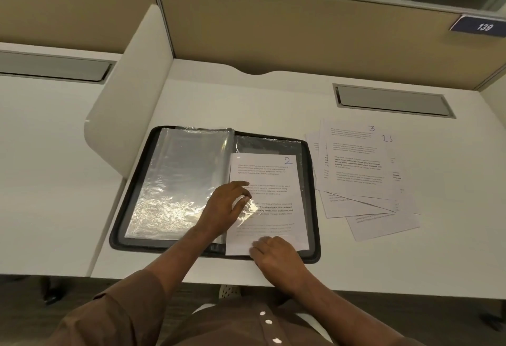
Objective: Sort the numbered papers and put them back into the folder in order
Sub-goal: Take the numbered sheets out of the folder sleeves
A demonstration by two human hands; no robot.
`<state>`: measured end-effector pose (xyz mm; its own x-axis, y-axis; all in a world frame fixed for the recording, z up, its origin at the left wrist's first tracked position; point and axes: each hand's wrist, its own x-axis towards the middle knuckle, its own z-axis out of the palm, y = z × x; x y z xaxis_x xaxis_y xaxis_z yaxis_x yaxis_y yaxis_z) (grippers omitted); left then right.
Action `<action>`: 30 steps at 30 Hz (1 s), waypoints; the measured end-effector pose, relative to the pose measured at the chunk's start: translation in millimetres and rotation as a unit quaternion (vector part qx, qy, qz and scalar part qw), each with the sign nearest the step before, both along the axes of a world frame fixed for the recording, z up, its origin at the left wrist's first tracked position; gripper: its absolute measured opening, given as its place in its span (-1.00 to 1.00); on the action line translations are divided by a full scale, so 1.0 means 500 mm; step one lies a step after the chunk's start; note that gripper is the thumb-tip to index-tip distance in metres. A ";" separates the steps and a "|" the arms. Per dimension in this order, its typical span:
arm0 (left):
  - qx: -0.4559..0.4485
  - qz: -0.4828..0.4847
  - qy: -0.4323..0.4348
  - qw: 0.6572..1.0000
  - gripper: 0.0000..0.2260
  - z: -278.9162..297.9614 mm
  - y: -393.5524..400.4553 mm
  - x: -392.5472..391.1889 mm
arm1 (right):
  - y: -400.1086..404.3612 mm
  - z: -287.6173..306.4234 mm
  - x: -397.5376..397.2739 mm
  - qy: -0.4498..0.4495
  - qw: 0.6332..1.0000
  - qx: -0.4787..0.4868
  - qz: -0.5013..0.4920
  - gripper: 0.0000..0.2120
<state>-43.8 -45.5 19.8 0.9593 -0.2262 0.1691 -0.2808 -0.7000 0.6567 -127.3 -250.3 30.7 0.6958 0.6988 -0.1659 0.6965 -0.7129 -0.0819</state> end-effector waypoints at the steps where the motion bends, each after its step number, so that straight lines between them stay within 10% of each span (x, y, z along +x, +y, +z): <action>1: 0.000 -0.002 0.000 1.000 -0.68 0.000 0.001 0.001 | -0.001 0.004 0.002 0.012 1.000 0.010 -0.022 -0.49; 5: 0.012 -0.005 0.004 1.000 -0.68 -0.004 -0.001 0.002 | -0.001 0.016 0.020 0.147 0.978 0.017 -0.147 -0.17; 21: 0.002 0.002 0.000 1.000 -0.72 -0.017 0.013 0.009 | -0.010 -0.017 -0.006 0.008 0.998 -0.034 -0.049 -0.23; 27: -0.016 0.001 0.006 1.000 -0.70 -0.022 0.019 0.006 | 0.015 0.065 0.010 0.084 0.996 -0.014 -0.027 -0.79; 30: -0.020 0.001 0.017 1.000 -0.70 -0.021 0.026 0.009 | 0.019 0.121 0.029 0.223 0.973 0.051 -0.007 -0.71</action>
